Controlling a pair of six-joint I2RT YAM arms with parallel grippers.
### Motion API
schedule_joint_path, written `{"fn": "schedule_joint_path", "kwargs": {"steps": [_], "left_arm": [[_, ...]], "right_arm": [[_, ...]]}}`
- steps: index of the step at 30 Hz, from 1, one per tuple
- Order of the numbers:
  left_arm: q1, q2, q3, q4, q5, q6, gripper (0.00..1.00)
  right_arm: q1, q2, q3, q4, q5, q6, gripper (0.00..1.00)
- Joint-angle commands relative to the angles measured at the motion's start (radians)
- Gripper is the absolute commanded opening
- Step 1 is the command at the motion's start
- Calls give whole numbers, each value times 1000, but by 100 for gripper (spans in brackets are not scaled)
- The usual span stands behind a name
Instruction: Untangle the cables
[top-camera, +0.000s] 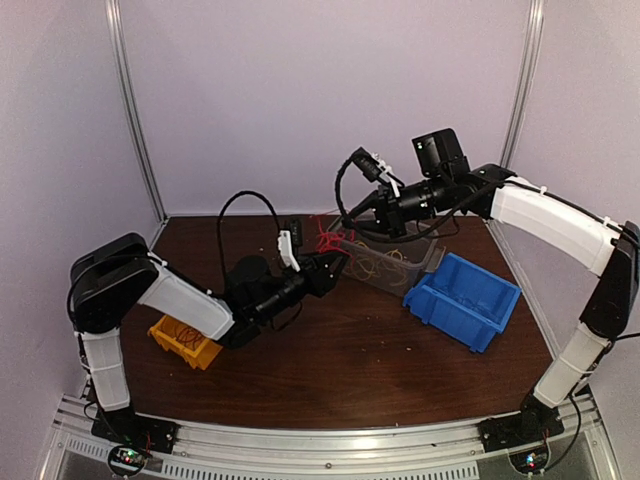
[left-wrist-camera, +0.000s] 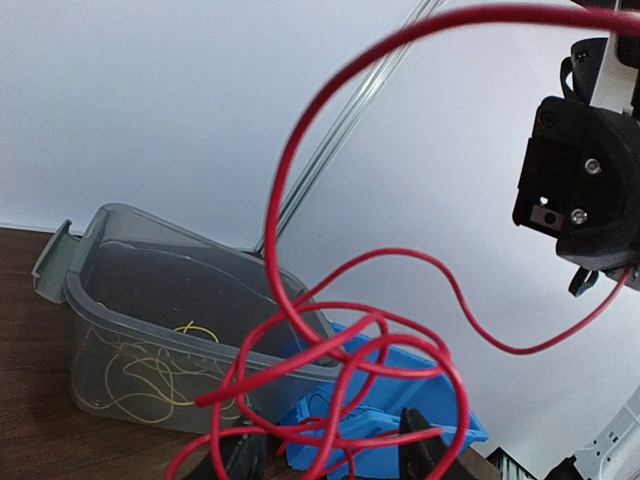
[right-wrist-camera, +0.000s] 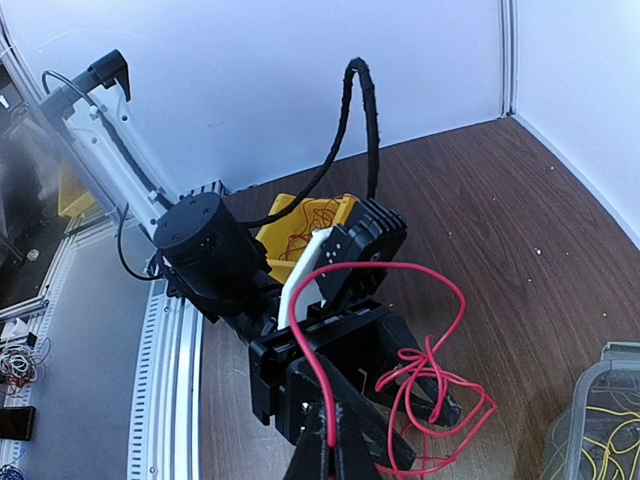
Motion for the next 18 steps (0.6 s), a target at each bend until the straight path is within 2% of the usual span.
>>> {"fn": "schedule_joint_path", "kwargs": {"steps": [1, 7, 9, 11, 16, 18], "left_arm": [[-3, 38, 60, 34, 18, -33, 47], [-4, 92, 80, 96, 120, -35, 50], [-3, 107, 88, 83, 98, -38, 42], [-2, 127, 130, -11, 70, -37, 38], [-2, 169, 167, -42, 51, -50, 4], [-3, 163, 142, -38, 37, -58, 0]], "right_arm": [[4, -44, -14, 40, -25, 20, 0], [-4, -58, -28, 60, -10, 32, 0], [-5, -56, -27, 68, -31, 44, 0], [-4, -53, -26, 75, -46, 54, 0], [-6, -56, -9, 66, -51, 57, 0], [-10, -64, -3, 60, -47, 53, 0]]}}
